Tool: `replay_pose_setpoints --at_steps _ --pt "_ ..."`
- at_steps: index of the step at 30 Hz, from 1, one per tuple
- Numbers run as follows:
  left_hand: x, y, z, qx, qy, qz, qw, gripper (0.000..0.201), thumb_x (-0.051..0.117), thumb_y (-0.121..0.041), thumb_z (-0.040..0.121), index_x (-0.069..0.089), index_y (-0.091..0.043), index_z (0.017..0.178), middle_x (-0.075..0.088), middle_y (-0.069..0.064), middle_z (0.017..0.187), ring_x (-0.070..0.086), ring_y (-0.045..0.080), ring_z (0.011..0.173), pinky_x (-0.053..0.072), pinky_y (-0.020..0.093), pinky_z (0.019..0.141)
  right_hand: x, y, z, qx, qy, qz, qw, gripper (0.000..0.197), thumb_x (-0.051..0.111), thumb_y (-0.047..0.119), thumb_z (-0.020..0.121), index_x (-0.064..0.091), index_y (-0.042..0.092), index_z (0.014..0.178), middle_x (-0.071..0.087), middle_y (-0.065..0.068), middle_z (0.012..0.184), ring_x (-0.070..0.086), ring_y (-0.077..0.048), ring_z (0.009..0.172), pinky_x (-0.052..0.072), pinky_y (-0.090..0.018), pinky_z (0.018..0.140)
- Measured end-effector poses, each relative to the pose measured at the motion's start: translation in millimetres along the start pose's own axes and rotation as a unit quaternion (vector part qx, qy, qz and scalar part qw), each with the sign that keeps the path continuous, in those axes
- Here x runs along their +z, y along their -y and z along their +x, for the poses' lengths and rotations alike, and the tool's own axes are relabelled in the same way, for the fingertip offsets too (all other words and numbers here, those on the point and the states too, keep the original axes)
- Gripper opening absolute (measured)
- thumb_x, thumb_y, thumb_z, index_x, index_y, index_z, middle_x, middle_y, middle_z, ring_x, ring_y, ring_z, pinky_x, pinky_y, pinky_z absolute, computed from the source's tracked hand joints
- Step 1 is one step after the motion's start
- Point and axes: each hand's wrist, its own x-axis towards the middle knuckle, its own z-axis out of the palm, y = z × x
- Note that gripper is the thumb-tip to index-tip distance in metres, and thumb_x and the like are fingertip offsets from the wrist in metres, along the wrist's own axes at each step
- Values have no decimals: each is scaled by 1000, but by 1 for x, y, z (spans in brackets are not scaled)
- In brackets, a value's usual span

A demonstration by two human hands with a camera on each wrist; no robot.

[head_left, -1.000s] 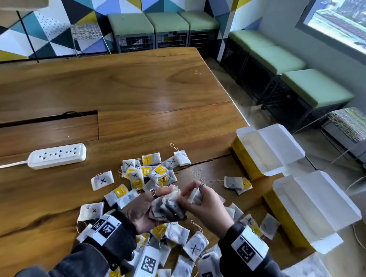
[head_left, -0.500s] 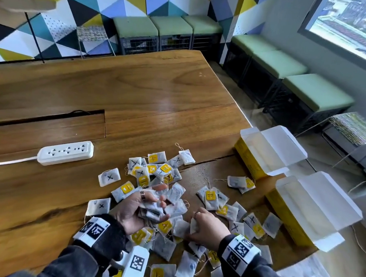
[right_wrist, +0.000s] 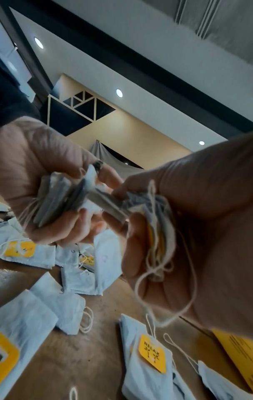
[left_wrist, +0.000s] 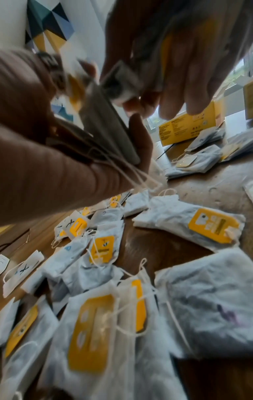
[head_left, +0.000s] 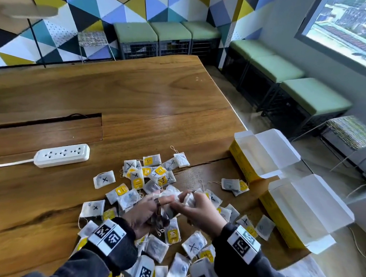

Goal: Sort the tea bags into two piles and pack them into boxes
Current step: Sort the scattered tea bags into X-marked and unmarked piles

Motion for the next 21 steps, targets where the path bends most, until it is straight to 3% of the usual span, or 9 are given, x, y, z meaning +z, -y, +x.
replay_pose_setpoints --at_steps 2,4,7,10,14,18,21 --pt "-3 2 4 12 -23 10 1000 72 70 -21 76 36 4 135 67 13 84 64 20 67 47 29 53 -1 -1 1 5 4 10 1000 14 65 23 86 55 16 79 58 -1 67 45 -1 45 36 -15 43" --pt "-4 3 4 16 -31 6 999 48 62 -16 84 48 3 125 66 15 88 62 22 71 47 29 55 -6 -2 1 10 4 23 1000 12 65 22 86 55 17 80 60 -3 71 49 -5 51 40 -17 46" --pt "-7 5 1 14 -60 7 998 17 54 -4 87 56 -4 104 67 17 80 63 23 62 49 27 48 -13 -9 0 -29 21 -94 995 13 64 33 84 62 21 87 67 -2 83 58 -7 65 47 -23 59" --pt "-18 10 -3 -7 -128 74 989 18 53 0 86 56 -8 102 62 15 79 57 22 59 45 27 47 -22 -17 2 -5 16 -165 986 11 61 25 84 60 25 95 65 2 87 59 -7 71 52 -24 64" --pt "-30 16 -10 -18 -201 213 956 27 50 4 83 60 -12 103 59 13 91 51 21 76 40 26 56 -21 -27 19 23 28 -261 965 25 55 18 81 59 17 106 62 -5 94 58 -16 79 52 -31 73" --pt "-31 17 -12 -25 -225 227 947 24 47 8 85 58 -9 96 58 11 76 50 19 64 39 20 45 5 -25 38 -20 108 -341 934 53 59 22 83 42 29 133 48 -5 120 56 -22 104 47 -31 89" --pt "-31 18 -12 -17 -234 219 947 20 48 9 84 60 -7 88 59 8 66 52 15 56 37 14 38 22 -24 52 -17 135 -382 914 59 60 24 84 35 32 138 45 -7 125 57 -28 108 49 -38 92"
